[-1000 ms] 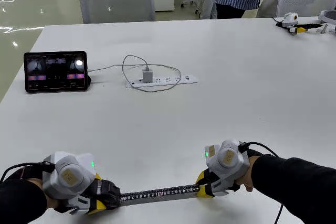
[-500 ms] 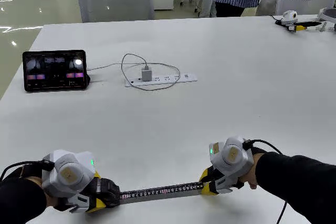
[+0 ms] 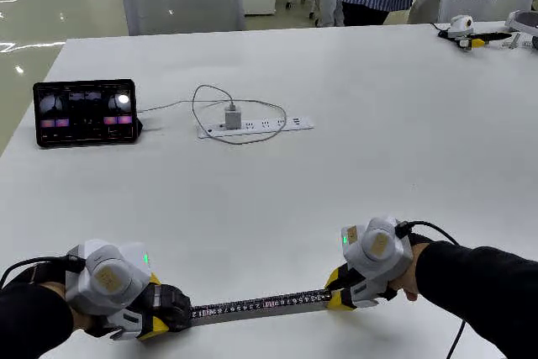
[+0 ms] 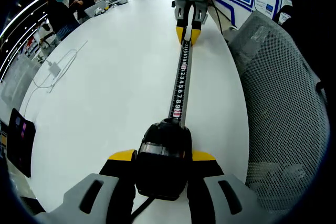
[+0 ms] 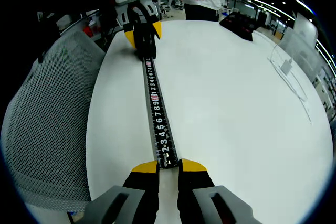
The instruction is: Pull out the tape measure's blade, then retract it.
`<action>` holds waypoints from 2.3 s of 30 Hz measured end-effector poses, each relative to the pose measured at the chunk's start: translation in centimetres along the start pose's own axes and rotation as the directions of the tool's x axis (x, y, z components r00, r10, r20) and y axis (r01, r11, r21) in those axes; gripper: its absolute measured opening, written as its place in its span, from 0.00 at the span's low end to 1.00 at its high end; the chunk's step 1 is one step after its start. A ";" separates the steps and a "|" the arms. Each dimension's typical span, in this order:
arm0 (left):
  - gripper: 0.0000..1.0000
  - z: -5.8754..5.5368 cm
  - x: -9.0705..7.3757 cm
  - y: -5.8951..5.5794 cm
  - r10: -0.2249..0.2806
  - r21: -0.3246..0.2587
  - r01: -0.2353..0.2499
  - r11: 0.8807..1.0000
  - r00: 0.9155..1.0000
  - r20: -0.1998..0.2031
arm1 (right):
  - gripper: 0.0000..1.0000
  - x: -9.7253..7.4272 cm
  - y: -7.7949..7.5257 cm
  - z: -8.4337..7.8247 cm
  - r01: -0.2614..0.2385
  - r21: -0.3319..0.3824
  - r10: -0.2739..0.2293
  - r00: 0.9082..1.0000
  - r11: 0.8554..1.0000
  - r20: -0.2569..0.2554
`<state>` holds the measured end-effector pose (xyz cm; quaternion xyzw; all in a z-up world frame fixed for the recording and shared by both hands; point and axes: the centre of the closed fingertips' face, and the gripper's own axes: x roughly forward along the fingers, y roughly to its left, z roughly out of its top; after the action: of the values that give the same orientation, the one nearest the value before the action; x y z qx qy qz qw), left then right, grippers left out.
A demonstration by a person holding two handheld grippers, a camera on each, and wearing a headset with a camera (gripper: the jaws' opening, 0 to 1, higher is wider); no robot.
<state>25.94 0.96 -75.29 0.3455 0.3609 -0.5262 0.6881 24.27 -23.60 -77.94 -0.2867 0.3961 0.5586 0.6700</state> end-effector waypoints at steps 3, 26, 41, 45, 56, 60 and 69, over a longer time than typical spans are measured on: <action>0.32 0.0 0.0 0.0 -0.001 0.001 0.001 1.000 1.000 0.001 | 0.09 -0.1 0.0 -0.1 0.000 0.003 0.000 1.000 1.000 -0.001; 0.33 0.2 0.0 0.0 -0.017 0.002 0.017 1.000 1.000 0.016 | 0.11 -0.1 0.1 -0.4 -0.006 -0.016 0.005 0.999 1.000 -0.050; 0.34 0.2 -0.1 -0.1 -0.059 0.013 0.059 0.998 0.998 -0.006 | 0.17 0.0 0.6 -0.3 0.013 -0.047 -0.017 0.995 0.999 -0.096; 0.36 0.7 -0.8 -0.1 -0.072 -0.014 0.072 0.997 0.997 0.026 | 0.20 -0.2 0.8 -0.1 0.013 -0.074 -0.019 0.996 0.997 -0.085; 0.60 -0.3 -1.5 -0.4 -0.097 -0.004 0.097 0.995 0.995 0.005 | 0.28 -1.3 1.4 1.0 0.014 -0.126 -0.022 0.998 0.992 -0.064; 0.67 0.0 -2.0 -0.3 -0.094 -0.020 0.095 0.995 0.995 0.018 | 0.31 -1.7 1.6 1.0 0.006 -0.141 -0.015 0.998 0.990 -0.064; 0.95 0.1 -2.3 -0.6 -0.102 -0.043 0.103 0.994 0.994 0.035 | 0.45 -2.1 1.6 0.6 0.017 -0.138 -0.024 0.998 0.990 -0.053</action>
<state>24.95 1.87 -73.32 0.3024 0.3783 -0.5583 0.6737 22.71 -23.85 -75.72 -0.3512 0.3719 0.5696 0.6433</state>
